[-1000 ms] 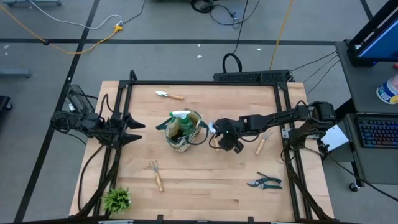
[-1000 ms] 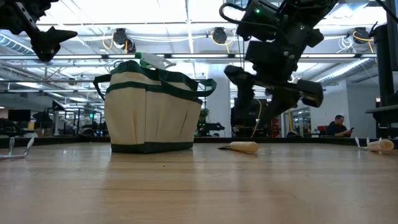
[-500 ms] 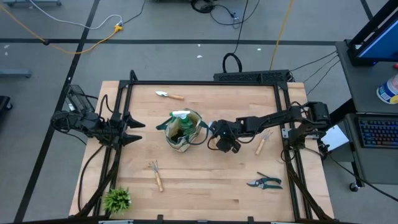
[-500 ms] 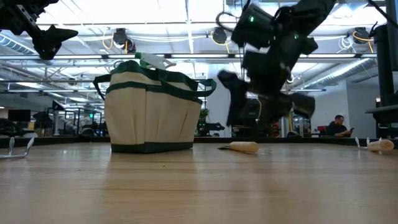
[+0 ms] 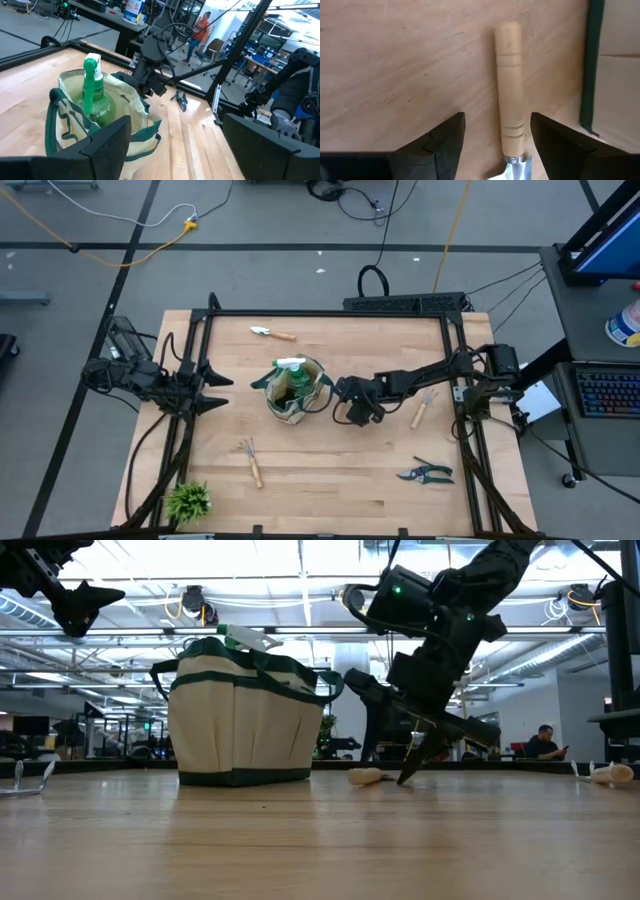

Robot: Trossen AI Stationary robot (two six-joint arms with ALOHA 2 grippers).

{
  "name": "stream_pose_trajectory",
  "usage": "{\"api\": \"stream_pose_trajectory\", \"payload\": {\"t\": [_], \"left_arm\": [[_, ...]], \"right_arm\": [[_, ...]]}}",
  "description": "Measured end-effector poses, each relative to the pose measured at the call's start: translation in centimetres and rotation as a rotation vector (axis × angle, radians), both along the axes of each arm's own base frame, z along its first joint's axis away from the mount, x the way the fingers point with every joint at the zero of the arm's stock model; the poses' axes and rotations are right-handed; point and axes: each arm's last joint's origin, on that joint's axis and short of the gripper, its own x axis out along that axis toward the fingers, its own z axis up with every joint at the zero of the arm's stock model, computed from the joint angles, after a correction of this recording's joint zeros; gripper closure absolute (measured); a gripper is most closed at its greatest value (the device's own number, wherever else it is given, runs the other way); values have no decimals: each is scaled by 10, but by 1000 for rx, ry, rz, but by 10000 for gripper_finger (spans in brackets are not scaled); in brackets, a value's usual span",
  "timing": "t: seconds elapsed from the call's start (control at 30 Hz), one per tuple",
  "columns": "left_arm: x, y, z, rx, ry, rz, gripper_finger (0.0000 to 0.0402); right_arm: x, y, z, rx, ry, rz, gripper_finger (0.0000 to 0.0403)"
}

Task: Pick & Place Garden tools in Gardening bag
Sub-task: Put the brown bottom trowel into the green gardening bag

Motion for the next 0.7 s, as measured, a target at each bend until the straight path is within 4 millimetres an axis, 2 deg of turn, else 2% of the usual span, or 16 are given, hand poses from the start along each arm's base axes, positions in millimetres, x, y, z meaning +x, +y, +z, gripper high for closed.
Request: {"api": "stream_pose_trajectory", "payload": {"t": [0.4,0.7], "left_arm": [[0,0,0,-1,0,0,78],[0,0,-1,8,6,-1,78]], "right_arm": [[3,1,0,91,-37,-65,235],[5,0,1,92,-65,-84,234]]}}
